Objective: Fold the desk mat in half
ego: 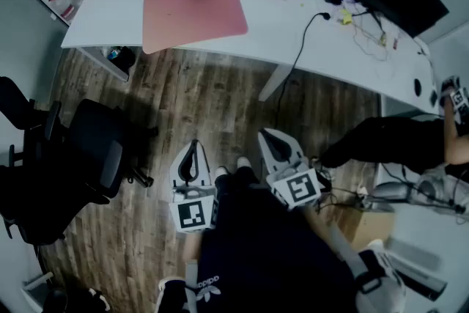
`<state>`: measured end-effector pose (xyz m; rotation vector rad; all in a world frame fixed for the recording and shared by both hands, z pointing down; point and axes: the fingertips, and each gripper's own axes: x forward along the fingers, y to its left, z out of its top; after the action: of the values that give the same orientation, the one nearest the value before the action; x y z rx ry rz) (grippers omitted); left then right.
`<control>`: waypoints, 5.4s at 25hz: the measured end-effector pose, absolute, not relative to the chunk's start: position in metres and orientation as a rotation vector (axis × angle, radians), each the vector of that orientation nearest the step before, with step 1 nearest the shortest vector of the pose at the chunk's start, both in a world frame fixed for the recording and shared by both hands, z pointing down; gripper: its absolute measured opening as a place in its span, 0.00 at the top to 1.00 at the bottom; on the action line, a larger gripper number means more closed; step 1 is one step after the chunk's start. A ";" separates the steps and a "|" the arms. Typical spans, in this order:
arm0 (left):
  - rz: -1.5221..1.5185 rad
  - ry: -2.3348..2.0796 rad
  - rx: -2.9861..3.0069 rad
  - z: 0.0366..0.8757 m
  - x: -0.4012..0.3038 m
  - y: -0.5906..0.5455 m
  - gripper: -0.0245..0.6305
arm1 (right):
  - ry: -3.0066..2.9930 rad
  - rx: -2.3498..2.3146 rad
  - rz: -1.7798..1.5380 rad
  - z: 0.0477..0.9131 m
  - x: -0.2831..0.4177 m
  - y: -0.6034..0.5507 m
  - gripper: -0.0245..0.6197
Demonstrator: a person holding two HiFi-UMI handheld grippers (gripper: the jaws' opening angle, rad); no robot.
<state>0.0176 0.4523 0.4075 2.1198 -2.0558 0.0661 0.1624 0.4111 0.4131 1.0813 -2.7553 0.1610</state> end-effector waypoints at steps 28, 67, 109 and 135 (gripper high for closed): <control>0.016 -2.036 2.126 0.413 -0.023 0.500 0.96 | -2.779 1.118 0.098 0.418 0.131 0.466 0.96; 0.006 -2.226 1.953 0.411 -0.038 0.300 0.96 | -2.786 0.926 0.127 0.434 0.144 0.240 0.96; 0.089 -1.888 2.163 0.443 -0.194 0.096 0.96 | -2.593 1.278 0.228 0.447 0.007 0.086 0.96; 0.078 -2.107 1.959 0.442 -0.191 0.002 0.96 | -2.684 1.113 0.164 0.436 0.037 -0.058 0.96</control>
<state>-0.1909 0.0024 0.4418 1.9586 -2.1066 0.0779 0.0366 -0.0583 0.4359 1.1128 -2.6835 0.1643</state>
